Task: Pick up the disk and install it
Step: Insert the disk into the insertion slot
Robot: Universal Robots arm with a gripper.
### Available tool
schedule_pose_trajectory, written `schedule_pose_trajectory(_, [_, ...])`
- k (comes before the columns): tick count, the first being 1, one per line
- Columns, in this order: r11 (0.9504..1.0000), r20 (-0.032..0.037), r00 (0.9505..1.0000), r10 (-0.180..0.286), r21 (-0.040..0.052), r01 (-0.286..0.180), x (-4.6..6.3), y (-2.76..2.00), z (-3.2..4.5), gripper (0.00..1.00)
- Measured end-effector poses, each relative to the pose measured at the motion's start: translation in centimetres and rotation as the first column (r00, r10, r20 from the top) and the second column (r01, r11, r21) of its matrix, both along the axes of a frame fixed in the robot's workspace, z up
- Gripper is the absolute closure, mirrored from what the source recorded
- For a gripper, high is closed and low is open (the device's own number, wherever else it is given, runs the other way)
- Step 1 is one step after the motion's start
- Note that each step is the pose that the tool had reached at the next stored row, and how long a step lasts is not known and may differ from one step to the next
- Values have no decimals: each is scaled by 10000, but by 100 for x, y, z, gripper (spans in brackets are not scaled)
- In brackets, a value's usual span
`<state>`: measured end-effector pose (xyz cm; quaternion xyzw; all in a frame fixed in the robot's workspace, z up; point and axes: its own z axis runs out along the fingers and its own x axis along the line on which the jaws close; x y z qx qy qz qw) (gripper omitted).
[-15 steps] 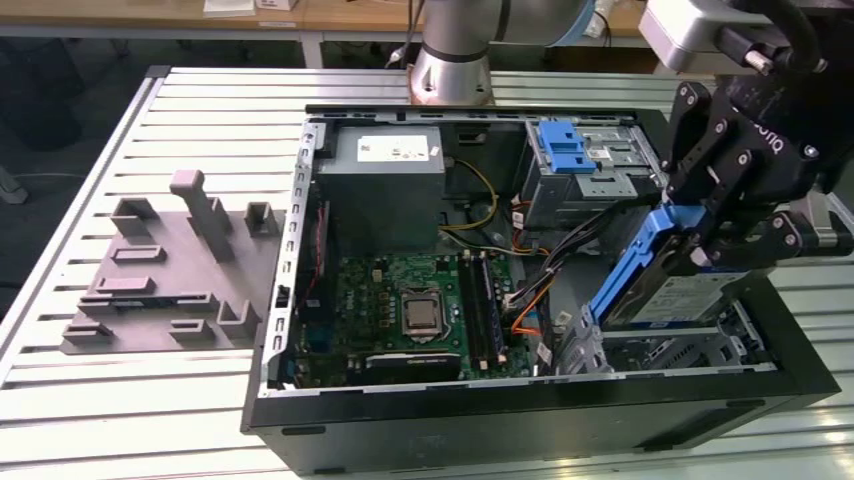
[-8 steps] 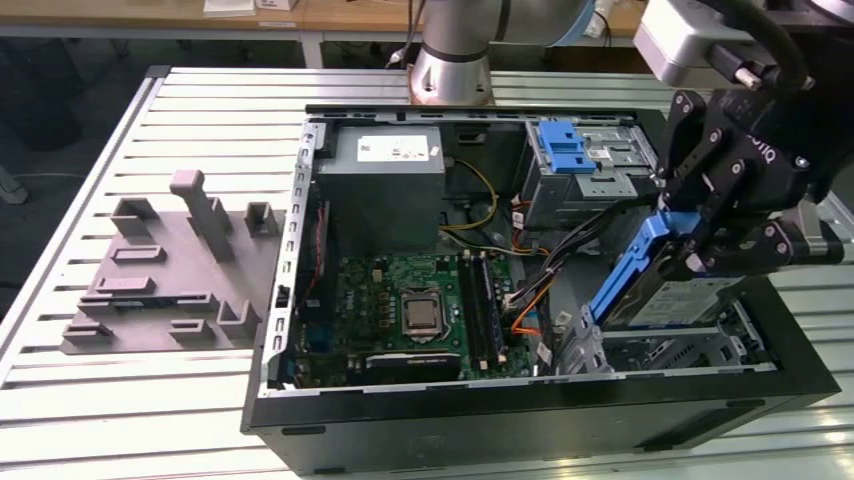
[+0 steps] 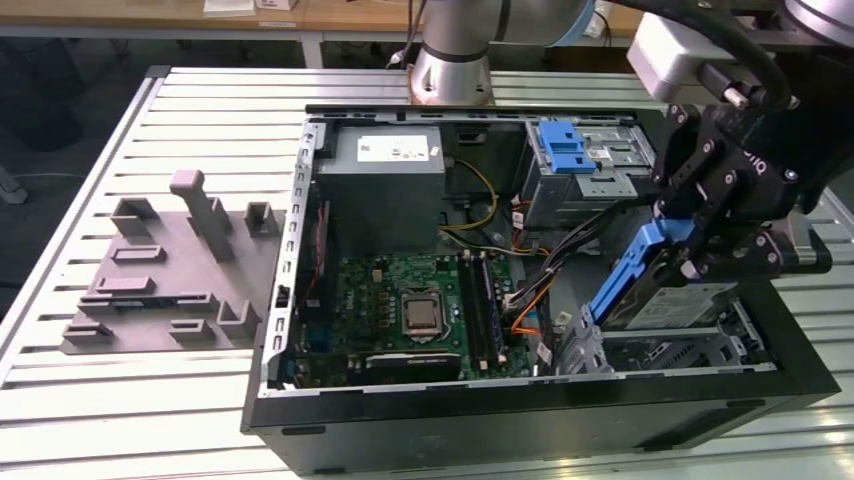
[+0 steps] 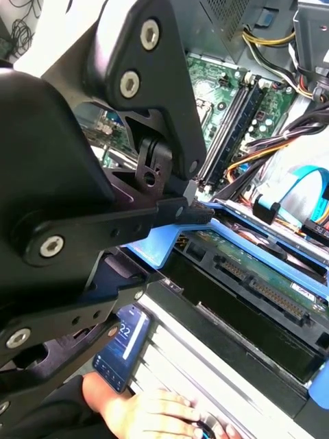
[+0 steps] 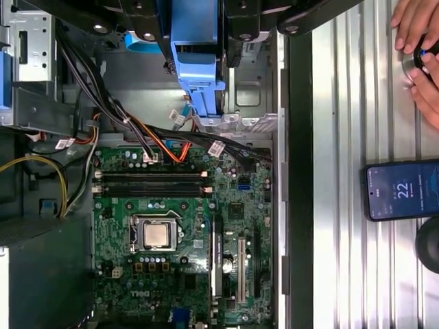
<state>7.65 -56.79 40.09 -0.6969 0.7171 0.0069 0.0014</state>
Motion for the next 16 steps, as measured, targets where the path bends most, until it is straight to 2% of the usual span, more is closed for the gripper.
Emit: schedule_pose_trajectory(16, [10000,0,10000,0,0,0,2,-8,-152,64])
